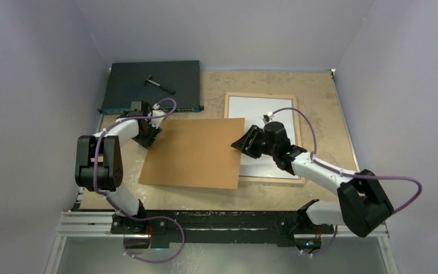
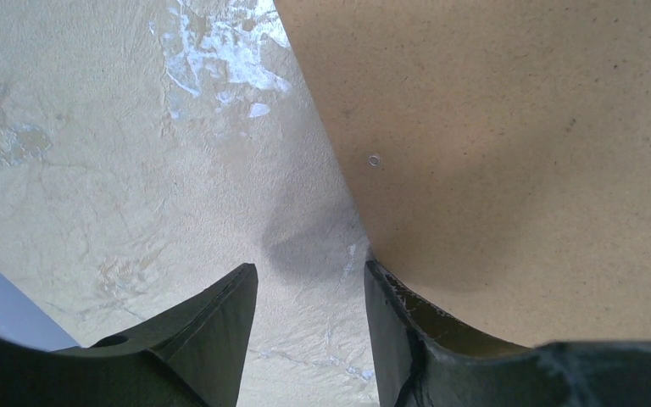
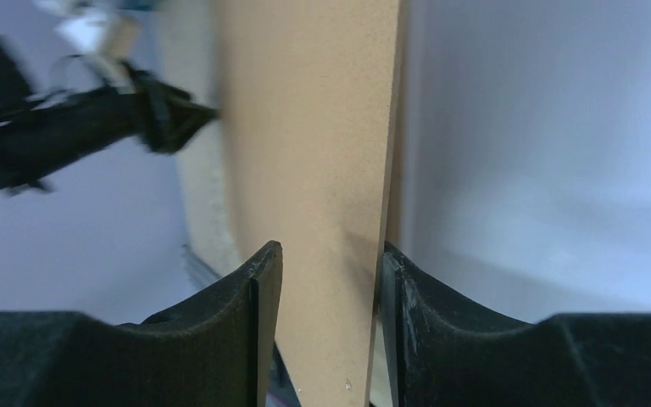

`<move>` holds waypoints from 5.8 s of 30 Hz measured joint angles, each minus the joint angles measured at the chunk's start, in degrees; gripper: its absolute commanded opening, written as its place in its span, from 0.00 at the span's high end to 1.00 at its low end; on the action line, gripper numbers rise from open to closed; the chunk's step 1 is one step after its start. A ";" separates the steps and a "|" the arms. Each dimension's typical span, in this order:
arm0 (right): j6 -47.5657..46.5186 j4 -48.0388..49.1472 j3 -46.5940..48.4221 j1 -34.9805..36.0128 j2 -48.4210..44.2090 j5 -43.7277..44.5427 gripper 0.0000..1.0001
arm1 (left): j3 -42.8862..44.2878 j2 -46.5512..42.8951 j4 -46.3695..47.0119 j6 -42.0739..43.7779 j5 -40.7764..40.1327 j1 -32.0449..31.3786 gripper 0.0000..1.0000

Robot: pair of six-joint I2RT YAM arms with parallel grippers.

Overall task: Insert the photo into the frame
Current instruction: Turn over the photo frame item.

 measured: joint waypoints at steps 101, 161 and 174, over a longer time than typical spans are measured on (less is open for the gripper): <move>30.86 -5.18 31.17 8.72 -2.08 3.63 0.79 | -7.82 -62.07 7.17 46.07 23.87 -18.78 1.00; -14.05 58.21 5.77 -9.66 0.31 -22.86 0.03 | 57.94 -20.74 -11.34 -43.25 42.07 -17.38 1.00; 19.52 72.24 8.57 -14.58 11.72 -34.93 0.27 | 46.73 -20.76 0.90 -55.56 51.47 -8.35 1.00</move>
